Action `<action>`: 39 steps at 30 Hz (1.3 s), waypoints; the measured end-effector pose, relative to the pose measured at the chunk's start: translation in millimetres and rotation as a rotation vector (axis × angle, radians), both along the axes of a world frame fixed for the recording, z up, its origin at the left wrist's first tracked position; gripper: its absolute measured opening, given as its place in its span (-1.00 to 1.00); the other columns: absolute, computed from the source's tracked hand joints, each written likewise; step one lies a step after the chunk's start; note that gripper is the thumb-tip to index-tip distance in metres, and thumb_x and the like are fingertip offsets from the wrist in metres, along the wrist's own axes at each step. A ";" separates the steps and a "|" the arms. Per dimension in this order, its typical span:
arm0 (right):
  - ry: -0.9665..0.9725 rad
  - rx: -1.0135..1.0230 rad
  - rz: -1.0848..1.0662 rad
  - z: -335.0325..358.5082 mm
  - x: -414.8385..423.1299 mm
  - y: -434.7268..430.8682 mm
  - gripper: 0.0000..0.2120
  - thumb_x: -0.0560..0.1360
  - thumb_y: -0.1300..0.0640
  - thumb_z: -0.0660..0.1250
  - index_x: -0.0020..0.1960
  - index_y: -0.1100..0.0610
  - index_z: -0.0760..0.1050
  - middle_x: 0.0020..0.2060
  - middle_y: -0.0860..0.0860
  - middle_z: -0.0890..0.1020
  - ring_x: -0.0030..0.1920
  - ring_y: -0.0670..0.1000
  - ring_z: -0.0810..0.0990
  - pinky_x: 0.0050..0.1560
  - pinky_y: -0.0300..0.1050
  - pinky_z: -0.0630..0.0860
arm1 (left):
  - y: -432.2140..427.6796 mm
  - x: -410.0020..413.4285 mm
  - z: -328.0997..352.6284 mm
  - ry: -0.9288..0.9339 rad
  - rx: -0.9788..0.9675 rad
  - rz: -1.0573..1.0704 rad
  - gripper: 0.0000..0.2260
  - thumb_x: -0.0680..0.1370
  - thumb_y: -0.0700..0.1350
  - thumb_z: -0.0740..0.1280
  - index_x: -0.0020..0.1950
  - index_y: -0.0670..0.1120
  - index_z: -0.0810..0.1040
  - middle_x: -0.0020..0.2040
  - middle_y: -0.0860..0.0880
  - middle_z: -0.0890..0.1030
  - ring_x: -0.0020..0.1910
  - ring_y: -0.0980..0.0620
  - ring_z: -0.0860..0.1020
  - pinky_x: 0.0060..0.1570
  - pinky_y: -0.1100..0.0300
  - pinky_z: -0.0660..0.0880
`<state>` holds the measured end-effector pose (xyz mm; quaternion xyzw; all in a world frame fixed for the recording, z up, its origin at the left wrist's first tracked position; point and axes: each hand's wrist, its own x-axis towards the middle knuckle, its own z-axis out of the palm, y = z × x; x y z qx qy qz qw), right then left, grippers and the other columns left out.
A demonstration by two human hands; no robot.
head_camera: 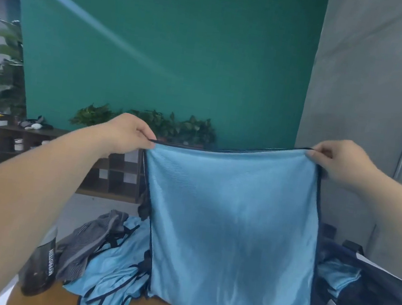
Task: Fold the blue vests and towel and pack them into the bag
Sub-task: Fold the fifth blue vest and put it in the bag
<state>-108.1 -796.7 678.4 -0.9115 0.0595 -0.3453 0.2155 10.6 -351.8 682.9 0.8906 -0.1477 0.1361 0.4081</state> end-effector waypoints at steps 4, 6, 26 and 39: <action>0.024 -0.096 0.000 2.2 0.3 8.3 -0.93 0.64 0.02 0.39 0.07 0.00 0.62 -0.06 0.01 0.70 -0.15 0.06 0.64 -0.11 -0.13 0.51 | -1.6 -4.5 3.3 0.103 0.096 0.070 -0.89 0.58 -0.18 0.52 0.07 -0.13 0.65 -0.12 -0.19 0.73 -0.34 0.04 0.70 -0.33 0.13 0.61; 0.099 -0.141 -0.026 -0.8 1.7 11.3 -0.92 0.63 0.03 0.39 0.05 0.03 0.62 -0.06 0.03 0.72 -0.18 0.00 0.64 -0.03 -0.07 0.51 | -3.5 -8.7 2.3 0.227 0.103 0.041 -0.87 0.60 -0.21 0.50 0.11 -0.15 0.61 -0.05 -0.23 0.72 -0.24 -0.06 0.76 -0.27 0.10 0.69; -0.150 0.194 -0.080 20.8 50.3 11.4 -0.87 0.64 0.10 0.36 0.11 0.11 0.66 -0.17 0.07 0.65 -0.20 0.00 0.69 -0.19 -0.24 0.46 | -29.6 52.9 35.9 -0.041 -0.110 0.236 -0.91 0.64 -0.09 0.38 0.13 -0.04 0.61 -0.07 -0.06 0.71 -0.18 -0.07 0.69 -0.08 0.09 0.64; -0.565 0.500 0.135 45.2 72.8 5.2 -0.93 0.62 0.01 0.25 -0.04 -0.14 0.46 -0.13 -0.08 0.73 -0.10 -0.06 0.76 0.07 0.14 0.69 | -59.2 48.9 66.0 -0.321 -0.693 -0.081 -0.91 0.74 -0.15 0.16 0.13 0.04 0.38 0.12 0.19 0.60 -0.03 0.09 0.74 0.08 -0.05 0.69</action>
